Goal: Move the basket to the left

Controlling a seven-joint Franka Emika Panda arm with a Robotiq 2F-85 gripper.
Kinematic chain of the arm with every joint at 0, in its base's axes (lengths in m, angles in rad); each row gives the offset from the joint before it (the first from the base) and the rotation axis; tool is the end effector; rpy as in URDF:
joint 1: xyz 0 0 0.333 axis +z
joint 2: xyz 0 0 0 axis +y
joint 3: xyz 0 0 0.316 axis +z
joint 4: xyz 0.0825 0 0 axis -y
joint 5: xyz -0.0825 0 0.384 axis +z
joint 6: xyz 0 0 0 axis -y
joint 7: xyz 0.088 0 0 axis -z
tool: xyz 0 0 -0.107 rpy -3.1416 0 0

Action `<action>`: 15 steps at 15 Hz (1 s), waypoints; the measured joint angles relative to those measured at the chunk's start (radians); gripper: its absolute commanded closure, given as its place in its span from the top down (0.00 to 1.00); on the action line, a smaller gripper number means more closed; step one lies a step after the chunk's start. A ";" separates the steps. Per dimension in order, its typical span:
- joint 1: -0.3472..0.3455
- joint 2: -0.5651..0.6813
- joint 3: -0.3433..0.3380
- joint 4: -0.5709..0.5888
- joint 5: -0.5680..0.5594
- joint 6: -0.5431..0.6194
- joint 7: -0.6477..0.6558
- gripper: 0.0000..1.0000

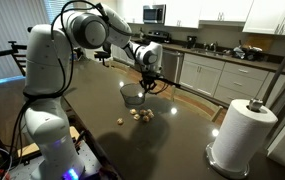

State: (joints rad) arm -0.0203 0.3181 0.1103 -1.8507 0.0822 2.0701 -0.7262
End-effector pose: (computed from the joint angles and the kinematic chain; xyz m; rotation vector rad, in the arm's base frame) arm 0.6156 0.0560 0.3456 -2.7902 -1.1298 0.0899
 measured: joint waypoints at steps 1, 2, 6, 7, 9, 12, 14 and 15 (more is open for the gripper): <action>0.000 0.001 0.000 0.000 0.000 0.000 0.000 0.32; 0.000 0.002 0.000 0.000 0.000 -0.001 0.000 0.32; 0.000 0.009 0.002 0.006 0.000 -0.008 0.000 0.57; 0.000 0.012 0.003 0.008 0.000 -0.010 0.000 0.62; 0.000 0.018 0.004 0.014 0.000 -0.017 0.000 0.75; 0.000 0.024 0.004 0.021 0.001 -0.021 0.000 0.95; 0.000 0.024 0.004 0.025 0.001 -0.021 0.000 1.00; 0.000 0.023 0.004 0.028 0.001 -0.021 0.000 1.00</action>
State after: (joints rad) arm -0.0202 0.3412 0.1146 -1.8224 0.0833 2.0489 -0.7263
